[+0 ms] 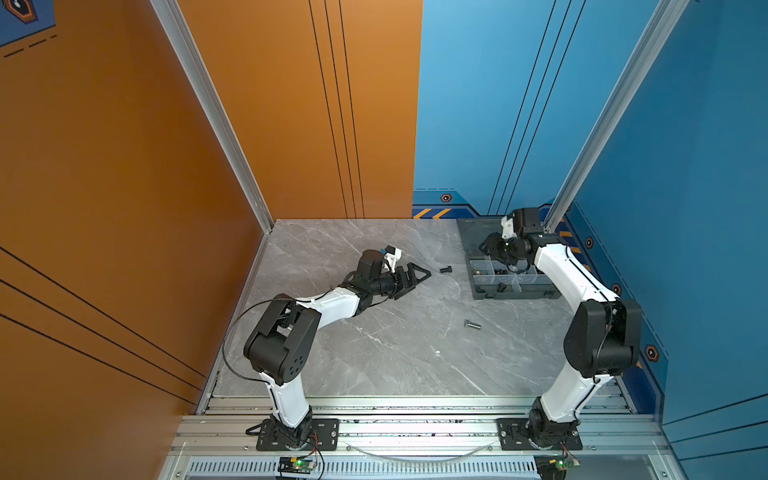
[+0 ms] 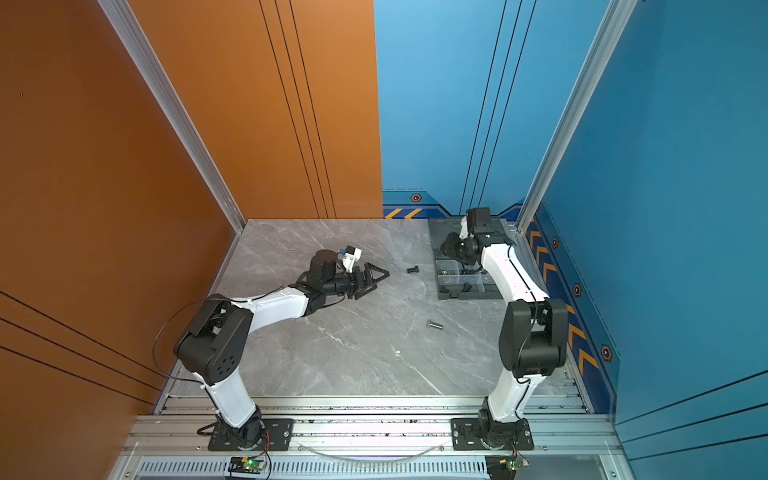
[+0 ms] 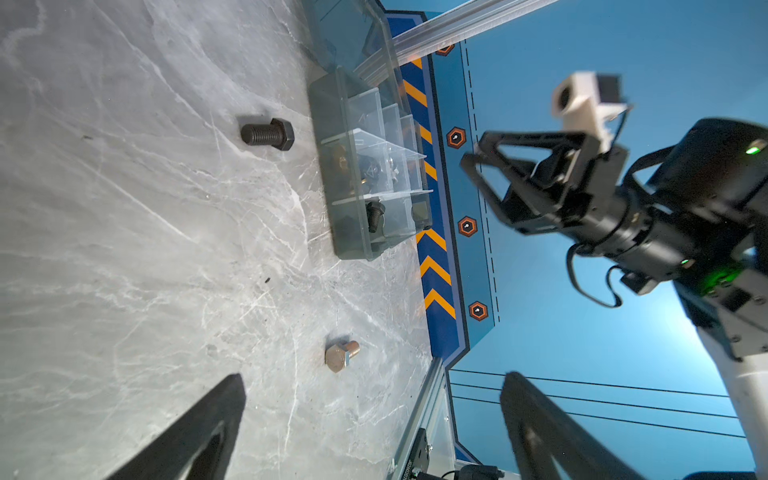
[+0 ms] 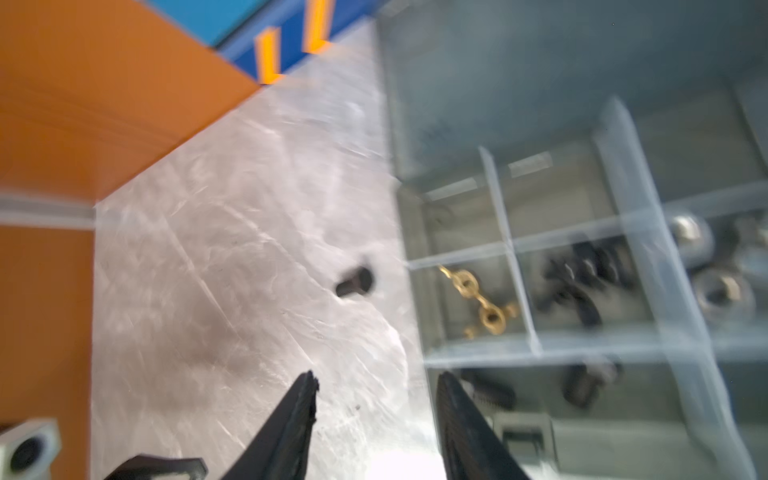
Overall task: Sort the screws and nuts into containers
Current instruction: 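Open the right gripper to drop the bolt into a compartment, then move the right gripper down to the next black hex bolt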
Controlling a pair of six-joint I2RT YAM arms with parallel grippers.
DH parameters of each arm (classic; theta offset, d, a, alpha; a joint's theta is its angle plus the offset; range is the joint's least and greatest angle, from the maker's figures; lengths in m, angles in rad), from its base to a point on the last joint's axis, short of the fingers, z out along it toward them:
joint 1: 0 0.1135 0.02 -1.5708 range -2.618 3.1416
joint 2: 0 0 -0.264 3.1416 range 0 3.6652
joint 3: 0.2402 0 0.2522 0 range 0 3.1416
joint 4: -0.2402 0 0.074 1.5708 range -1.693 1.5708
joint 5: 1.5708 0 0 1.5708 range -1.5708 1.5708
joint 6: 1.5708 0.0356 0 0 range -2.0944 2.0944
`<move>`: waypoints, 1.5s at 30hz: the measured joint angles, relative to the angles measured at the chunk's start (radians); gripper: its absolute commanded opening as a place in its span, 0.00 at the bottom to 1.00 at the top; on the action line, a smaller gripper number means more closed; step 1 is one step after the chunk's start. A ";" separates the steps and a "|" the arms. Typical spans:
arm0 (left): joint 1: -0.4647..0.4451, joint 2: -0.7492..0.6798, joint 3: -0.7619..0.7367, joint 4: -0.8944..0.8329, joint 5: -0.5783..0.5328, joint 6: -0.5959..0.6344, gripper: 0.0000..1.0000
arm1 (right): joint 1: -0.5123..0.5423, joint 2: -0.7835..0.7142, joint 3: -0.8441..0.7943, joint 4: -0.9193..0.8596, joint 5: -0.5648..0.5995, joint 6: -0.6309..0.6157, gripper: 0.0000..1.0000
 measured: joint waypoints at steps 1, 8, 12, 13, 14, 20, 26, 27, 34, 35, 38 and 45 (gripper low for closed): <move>0.000 0.000 -0.003 -0.001 0.000 -0.002 0.98 | 0.008 0.029 0.055 -0.029 -0.008 -0.060 0.50; 0.000 0.000 -0.010 0.006 0.001 -0.011 0.98 | 0.047 0.207 0.290 -0.215 -0.046 -0.520 0.50; 0.000 0.000 -0.010 0.006 0.000 -0.011 0.98 | 0.061 0.244 0.302 -0.253 -0.042 -0.774 0.51; 0.000 0.000 -0.010 0.007 0.001 -0.011 0.98 | 0.065 0.248 0.302 -0.260 -0.037 -0.837 0.51; 0.000 0.000 -0.010 0.007 0.001 -0.011 0.98 | 0.070 0.251 0.302 -0.265 -0.026 -0.898 0.51; 0.001 0.000 -0.010 0.007 0.000 -0.013 0.98 | 0.104 0.314 0.391 -0.296 0.002 -1.178 0.51; 0.001 0.009 -0.010 0.007 0.000 -0.016 0.98 | 0.144 0.451 0.502 -0.370 0.010 -1.324 0.50; 0.001 0.011 -0.010 0.007 0.000 -0.016 0.98 | 0.151 0.470 0.510 -0.380 0.010 -1.338 0.50; 0.001 0.013 -0.011 0.008 0.000 -0.018 0.98 | 0.171 0.533 0.515 -0.426 0.007 -1.388 0.49; 0.001 0.013 -0.014 0.010 0.000 -0.018 0.98 | 0.171 0.536 0.516 -0.427 0.007 -1.393 0.48; 0.001 0.013 -0.028 0.012 0.000 -0.019 0.98 | 0.169 0.540 0.523 -0.435 0.010 -1.401 0.47; 0.001 0.012 -0.046 0.014 0.000 -0.034 0.98 | 0.169 0.555 0.563 -0.439 0.012 -1.424 0.45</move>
